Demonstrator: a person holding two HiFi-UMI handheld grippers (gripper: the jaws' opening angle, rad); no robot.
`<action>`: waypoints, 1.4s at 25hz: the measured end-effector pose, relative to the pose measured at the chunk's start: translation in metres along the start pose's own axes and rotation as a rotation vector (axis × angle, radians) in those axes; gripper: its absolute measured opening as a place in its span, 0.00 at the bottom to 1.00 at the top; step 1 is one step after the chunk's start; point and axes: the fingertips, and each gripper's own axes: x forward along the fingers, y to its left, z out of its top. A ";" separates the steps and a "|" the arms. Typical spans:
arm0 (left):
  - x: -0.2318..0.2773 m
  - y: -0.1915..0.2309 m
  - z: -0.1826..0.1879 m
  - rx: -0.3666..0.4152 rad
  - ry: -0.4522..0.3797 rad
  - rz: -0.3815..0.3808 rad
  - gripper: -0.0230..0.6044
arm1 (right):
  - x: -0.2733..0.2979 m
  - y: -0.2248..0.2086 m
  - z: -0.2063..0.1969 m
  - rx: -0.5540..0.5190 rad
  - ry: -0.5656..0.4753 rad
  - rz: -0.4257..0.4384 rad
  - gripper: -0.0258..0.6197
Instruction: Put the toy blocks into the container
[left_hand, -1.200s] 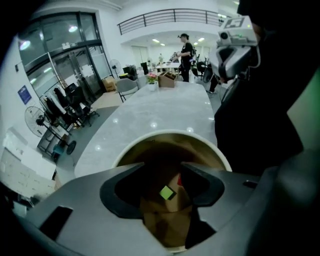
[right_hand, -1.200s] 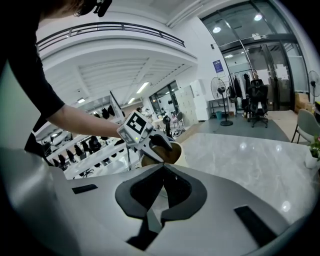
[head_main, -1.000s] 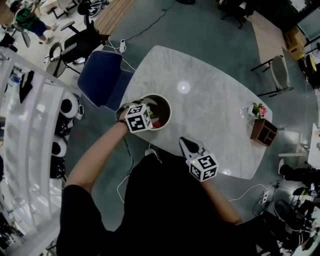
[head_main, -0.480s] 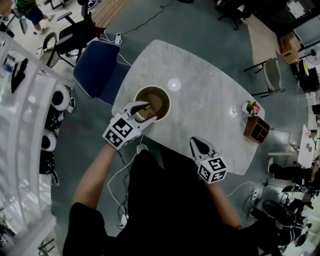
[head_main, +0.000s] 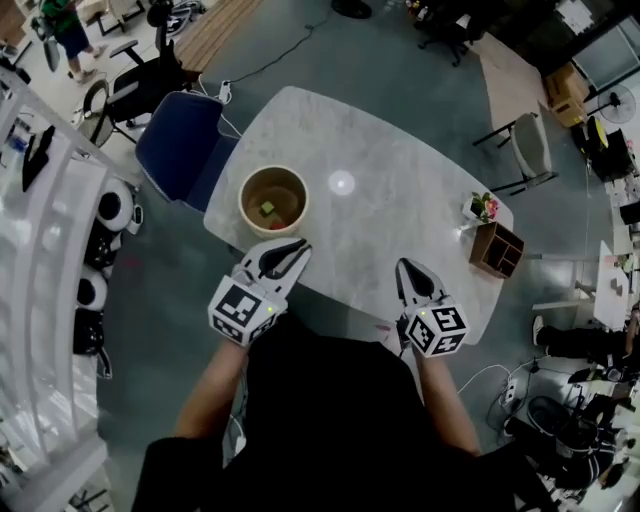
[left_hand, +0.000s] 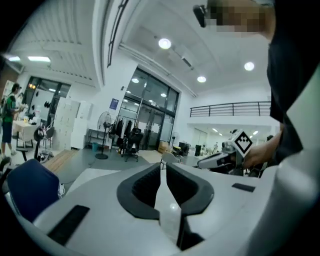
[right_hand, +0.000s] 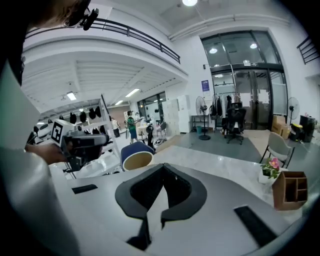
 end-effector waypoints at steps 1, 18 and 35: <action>0.007 -0.018 -0.001 0.006 0.002 0.003 0.09 | -0.014 -0.011 0.000 0.000 -0.015 -0.012 0.04; 0.087 -0.291 -0.038 0.015 -0.070 0.117 0.04 | -0.288 -0.159 -0.068 -0.009 -0.247 -0.250 0.04; 0.072 -0.347 -0.063 0.066 -0.043 0.164 0.04 | -0.351 -0.172 -0.109 0.014 -0.268 -0.284 0.04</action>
